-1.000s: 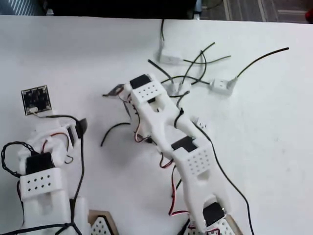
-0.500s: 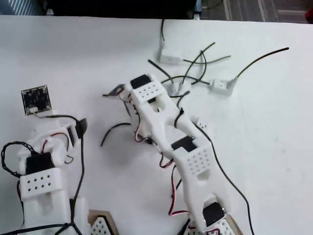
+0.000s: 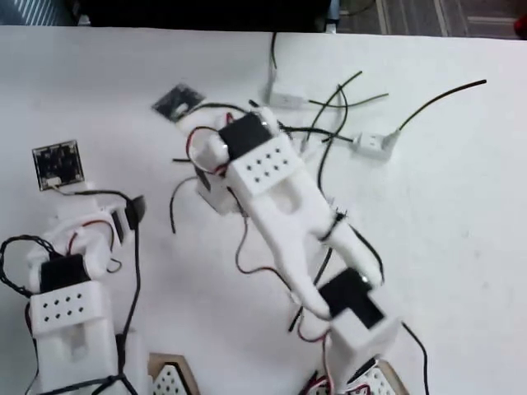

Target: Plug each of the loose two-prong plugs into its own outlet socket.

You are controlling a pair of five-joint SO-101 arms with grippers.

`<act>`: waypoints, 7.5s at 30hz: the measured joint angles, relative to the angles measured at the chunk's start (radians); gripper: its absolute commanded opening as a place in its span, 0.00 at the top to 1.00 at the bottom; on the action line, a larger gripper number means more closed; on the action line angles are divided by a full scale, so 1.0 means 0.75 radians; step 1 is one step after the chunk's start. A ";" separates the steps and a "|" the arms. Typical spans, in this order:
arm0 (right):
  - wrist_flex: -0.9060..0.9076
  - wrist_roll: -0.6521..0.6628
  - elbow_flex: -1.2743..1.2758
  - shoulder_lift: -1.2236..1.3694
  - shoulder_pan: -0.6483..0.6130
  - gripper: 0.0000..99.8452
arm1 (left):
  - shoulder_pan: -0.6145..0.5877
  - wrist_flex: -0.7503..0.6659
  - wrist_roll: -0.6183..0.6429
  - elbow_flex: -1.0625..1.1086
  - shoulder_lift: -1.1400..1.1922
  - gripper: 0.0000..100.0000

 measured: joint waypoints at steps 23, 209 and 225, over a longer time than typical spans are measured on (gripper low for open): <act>-0.084 -0.307 0.421 -0.876 -0.080 0.98 | 0.260 0.755 0.000 -0.777 0.000 0.68; -1.182 -0.548 1.514 -1.328 0.890 0.98 | 1.199 -0.338 -0.198 -0.943 1.573 0.71; -1.182 -0.548 1.514 -1.328 0.890 0.98 | 1.250 -0.068 -0.397 -1.358 1.874 0.87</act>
